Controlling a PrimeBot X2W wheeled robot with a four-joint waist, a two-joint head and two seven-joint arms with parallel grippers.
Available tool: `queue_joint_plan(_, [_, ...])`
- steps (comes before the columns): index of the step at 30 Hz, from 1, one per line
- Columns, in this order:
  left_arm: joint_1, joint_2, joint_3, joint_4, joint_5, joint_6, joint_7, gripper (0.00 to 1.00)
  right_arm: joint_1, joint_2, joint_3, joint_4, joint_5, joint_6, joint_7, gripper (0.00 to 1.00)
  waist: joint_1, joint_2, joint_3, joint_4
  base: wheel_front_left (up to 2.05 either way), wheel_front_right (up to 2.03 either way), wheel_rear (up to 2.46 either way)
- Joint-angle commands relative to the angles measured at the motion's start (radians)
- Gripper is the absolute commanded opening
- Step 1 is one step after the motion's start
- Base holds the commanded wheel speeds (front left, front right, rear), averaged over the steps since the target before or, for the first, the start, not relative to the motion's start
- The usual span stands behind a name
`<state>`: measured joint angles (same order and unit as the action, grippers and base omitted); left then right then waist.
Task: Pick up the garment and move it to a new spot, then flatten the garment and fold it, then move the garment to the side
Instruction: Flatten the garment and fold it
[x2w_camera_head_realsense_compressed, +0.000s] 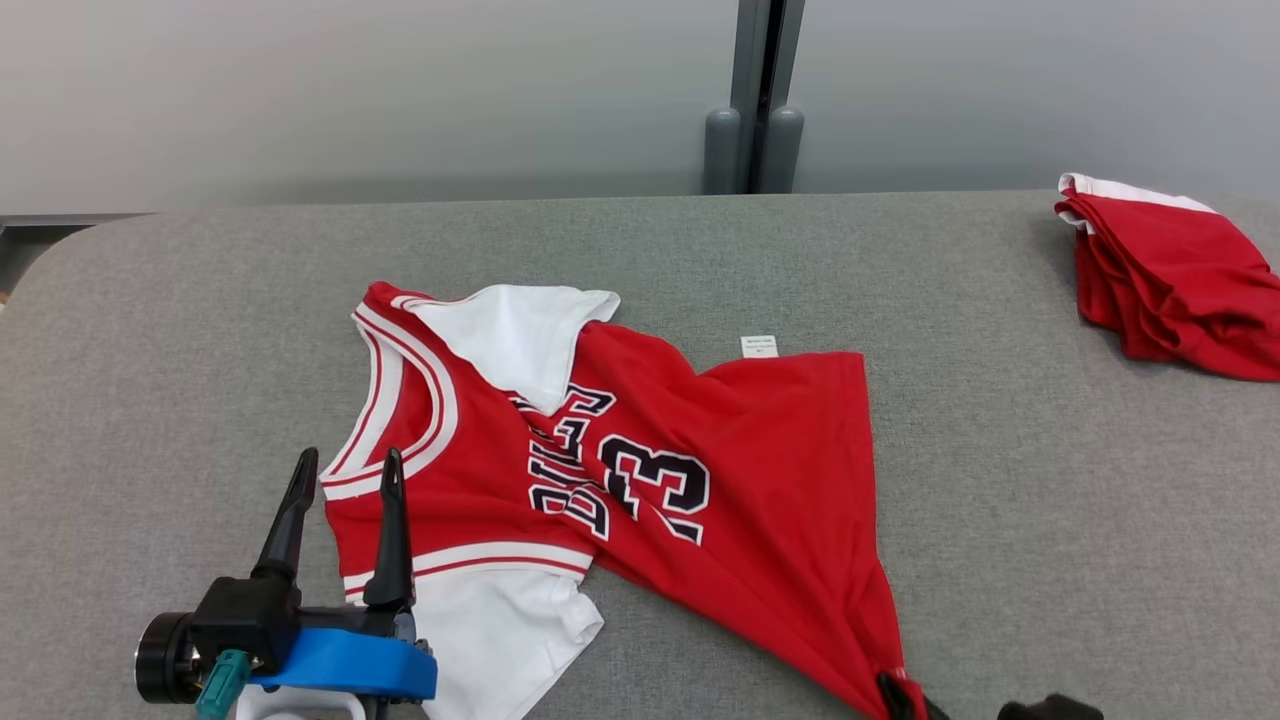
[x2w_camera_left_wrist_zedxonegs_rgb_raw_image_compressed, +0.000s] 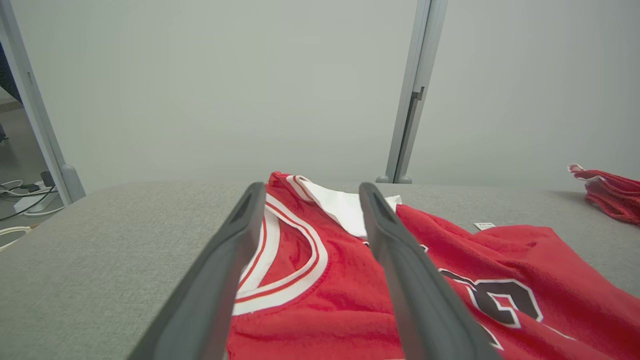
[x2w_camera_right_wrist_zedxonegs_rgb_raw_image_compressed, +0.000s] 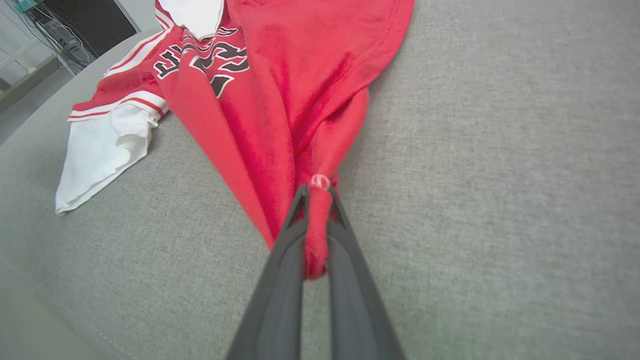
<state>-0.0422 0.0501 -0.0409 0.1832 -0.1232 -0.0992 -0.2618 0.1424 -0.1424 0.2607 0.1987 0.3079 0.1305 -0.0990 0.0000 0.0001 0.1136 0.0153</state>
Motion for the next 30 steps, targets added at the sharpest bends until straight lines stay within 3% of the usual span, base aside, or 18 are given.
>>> queue_joint_plan(1, [-0.012, 0.001, 0.005, -0.001, 0.004, -0.006, -0.005, 1.0, 0.033, 0.003, -0.008, -0.027, -0.007, 0.0, 0.018, 0.0, 0.0, -0.0001, 0.004, -0.003, 0.0, 0.0, 0.0])
queue_joint_plan(5, [-0.016, 0.001, 0.01, -0.001, 0.007, -0.007, -0.005, 1.0, 0.114, 0.019, -0.044, -0.133, -0.023, 0.0, 0.083, 0.0, 0.0, -0.0001, 0.012, -0.011, 0.0, 0.0, 0.0])
queue_joint_plan(6, [-0.017, 0.001, 0.011, 0.0, 0.006, -0.007, -0.005, 1.0, 0.122, 0.022, -0.056, -0.152, -0.033, 0.001, 0.088, 0.36, 0.0, -0.0001, 0.013, -0.013, 0.0, 0.0, 0.0])
queue_joint_plan(7, [-0.018, 0.001, 0.011, 0.002, 0.006, -0.007, -0.005, 1.0, 0.127, 0.027, -0.065, -0.166, -0.04, 0.001, 0.091, 1.0, 0.0, -0.0001, 0.013, -0.014, 0.0, 0.0, 0.0])
queue_joint_plan(15, [-0.016, 0.001, 0.008, -0.001, 0.008, -0.001, -0.005, 1.0, 0.029, 0.032, -0.159, -0.247, -0.057, 0.001, 0.058, 1.0, 0.0, -0.0001, 0.003, -0.018, 0.0, 0.0, 0.0])
queue_joint_plan(20, [-0.013, 0.001, 0.006, -0.002, 0.007, -0.002, -0.005, 1.0, -0.104, -0.014, -0.193, -0.248, -0.088, 0.001, 0.061, 1.0, 0.0, -0.0001, 0.003, -0.013, 0.0, 0.0, 0.0])
queue_joint_plan(30, [-0.035, 0.001, 0.002, 0.0, 0.018, -0.012, -0.005, 1.0, -0.413, -0.073, -0.14, -0.088, -0.121, 0.0, 0.082, 1.0, 0.0, -0.0001, 0.022, 0.01, 0.0, 0.0, 0.0])
